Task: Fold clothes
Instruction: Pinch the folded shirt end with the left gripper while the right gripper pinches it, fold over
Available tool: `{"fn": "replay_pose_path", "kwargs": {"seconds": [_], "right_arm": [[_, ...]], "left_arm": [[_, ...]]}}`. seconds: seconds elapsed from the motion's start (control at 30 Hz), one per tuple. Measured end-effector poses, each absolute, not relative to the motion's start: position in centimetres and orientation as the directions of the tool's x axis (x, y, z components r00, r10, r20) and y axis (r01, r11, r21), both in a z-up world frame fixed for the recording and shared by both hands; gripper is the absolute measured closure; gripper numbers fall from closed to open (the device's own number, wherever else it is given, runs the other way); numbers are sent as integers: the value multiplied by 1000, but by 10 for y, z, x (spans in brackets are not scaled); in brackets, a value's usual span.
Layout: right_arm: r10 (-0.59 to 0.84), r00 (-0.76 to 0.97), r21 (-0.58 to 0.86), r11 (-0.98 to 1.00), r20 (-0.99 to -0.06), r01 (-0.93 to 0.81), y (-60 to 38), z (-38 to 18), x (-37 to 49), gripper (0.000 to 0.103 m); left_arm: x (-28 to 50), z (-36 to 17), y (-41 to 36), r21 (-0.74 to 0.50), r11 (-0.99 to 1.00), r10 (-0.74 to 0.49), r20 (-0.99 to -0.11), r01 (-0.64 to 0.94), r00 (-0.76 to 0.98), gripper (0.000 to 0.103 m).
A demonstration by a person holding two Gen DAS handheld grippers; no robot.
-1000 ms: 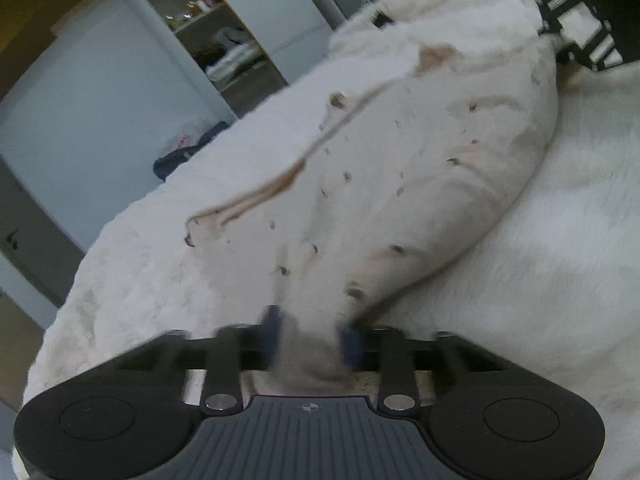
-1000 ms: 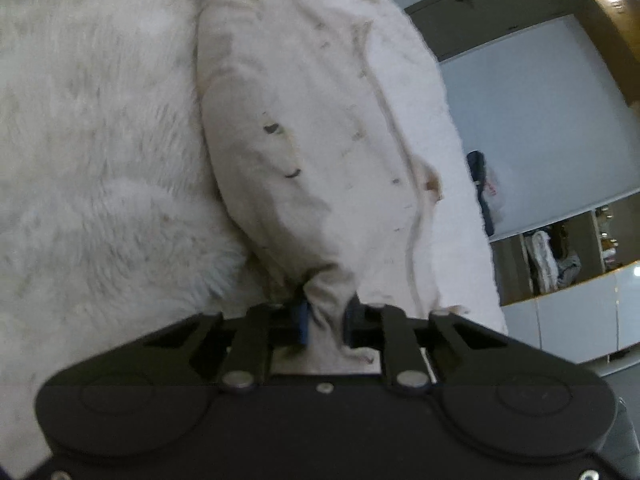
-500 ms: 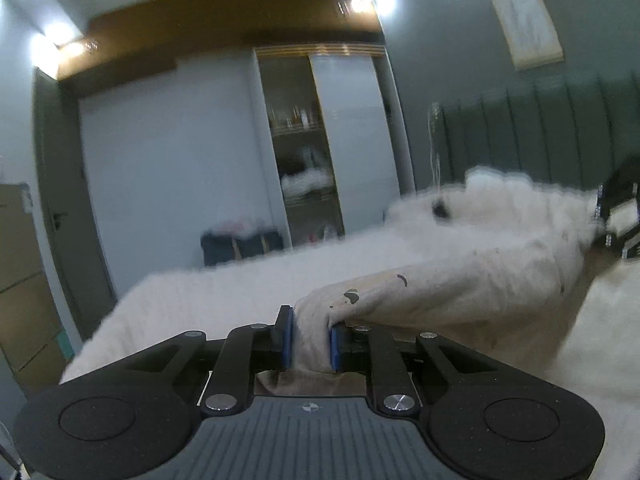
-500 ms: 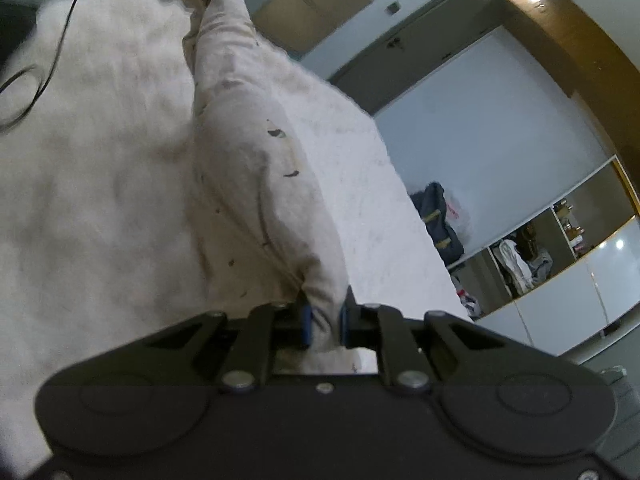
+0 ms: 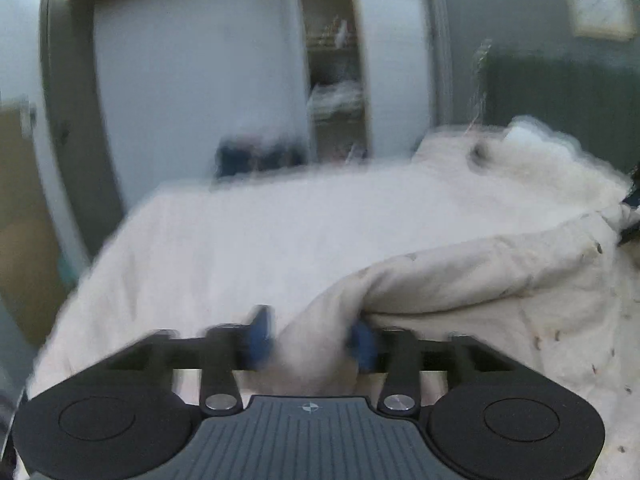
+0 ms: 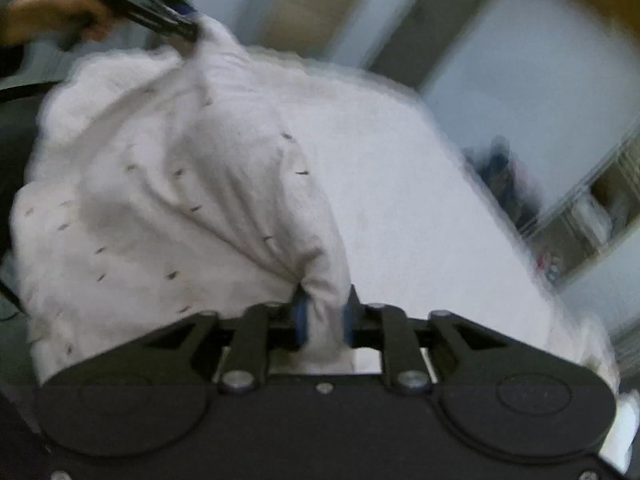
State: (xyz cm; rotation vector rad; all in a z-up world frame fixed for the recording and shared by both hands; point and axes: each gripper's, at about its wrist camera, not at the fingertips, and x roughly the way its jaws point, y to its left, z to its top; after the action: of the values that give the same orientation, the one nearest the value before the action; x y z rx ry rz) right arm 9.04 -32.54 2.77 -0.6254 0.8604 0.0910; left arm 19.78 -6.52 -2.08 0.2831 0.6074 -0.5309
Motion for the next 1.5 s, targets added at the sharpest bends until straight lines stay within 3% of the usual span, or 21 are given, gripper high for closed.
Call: {"fn": "replay_pose_path", "kwargs": {"seconds": [0.03,0.07,0.13,0.17,0.23,0.27,0.33,0.37,0.43,0.5,0.6,0.67,0.77,0.9,1.0,1.13,1.37,1.5], "right_arm": [[-273,622,-518,817,-734,-254,-334,-1,119,81],[-324,607,-546,808,-726,-222,-337,-14,127,82],[-364,632,-572,806,-684,-155,-338,-32,123,81],[-352,662,-563,816,-662,-128,-336,-36,115,75],[-295,685,-490,866,-666,-103,-334,-35,99,65],[-256,700,-432,898,-667,-84,-334,-34,88,64],[-161,728,-243,970,-666,-8,-333,-31,52,60],[-155,731,-226,974,-664,1,-332,-27,51,51],[-102,756,-81,995,-646,65,-328,-23,25,44],[-60,767,15,996,-639,91,-322,-25,11,32],[8,779,140,985,-627,102,-301,-26,-20,24],[15,784,180,976,-621,124,-293,-38,-25,0],[16,778,213,965,-628,152,-280,-55,-32,0],[-47,750,96,985,-660,146,-243,-73,-25,0],[-147,783,-45,988,-605,150,-211,-80,-7,0],[-198,797,-118,980,-570,159,-187,-99,14,1],[-252,649,-248,964,-718,99,-172,-175,41,5],[-281,677,-272,954,-680,123,-163,-168,35,8]], "left_arm": [[203,-33,-67,88,836,-376,-627,541,683,64],[210,-54,-69,73,847,-358,-654,527,666,64],[208,-73,-65,32,851,-374,-665,525,647,63],[198,-75,-59,-5,843,-409,-654,537,636,60],[175,-73,-45,-58,830,-458,-639,555,618,44],[160,-70,-38,-94,827,-483,-625,554,614,41],[141,-67,-33,-170,828,-518,-596,534,613,25],[128,-65,-31,-215,827,-537,-577,519,616,22],[99,-66,-31,-273,821,-562,-544,502,623,7],[74,-68,-39,-281,823,-558,-558,493,614,0],[42,-74,-63,-191,859,-472,-651,474,594,0],[21,-77,-78,-110,890,-386,-697,442,605,0],[5,-81,-86,-89,901,-357,-708,425,609,0],[-5,-81,-86,-70,915,-318,-732,398,603,0],[-17,-80,-69,-101,933,-305,-732,346,609,0],[-35,-81,-46,-140,941,-308,-732,308,608,0],[-59,-101,-1,-296,914,-405,-663,276,630,0],[-60,-110,14,-350,900,-433,-663,258,611,0]]}}
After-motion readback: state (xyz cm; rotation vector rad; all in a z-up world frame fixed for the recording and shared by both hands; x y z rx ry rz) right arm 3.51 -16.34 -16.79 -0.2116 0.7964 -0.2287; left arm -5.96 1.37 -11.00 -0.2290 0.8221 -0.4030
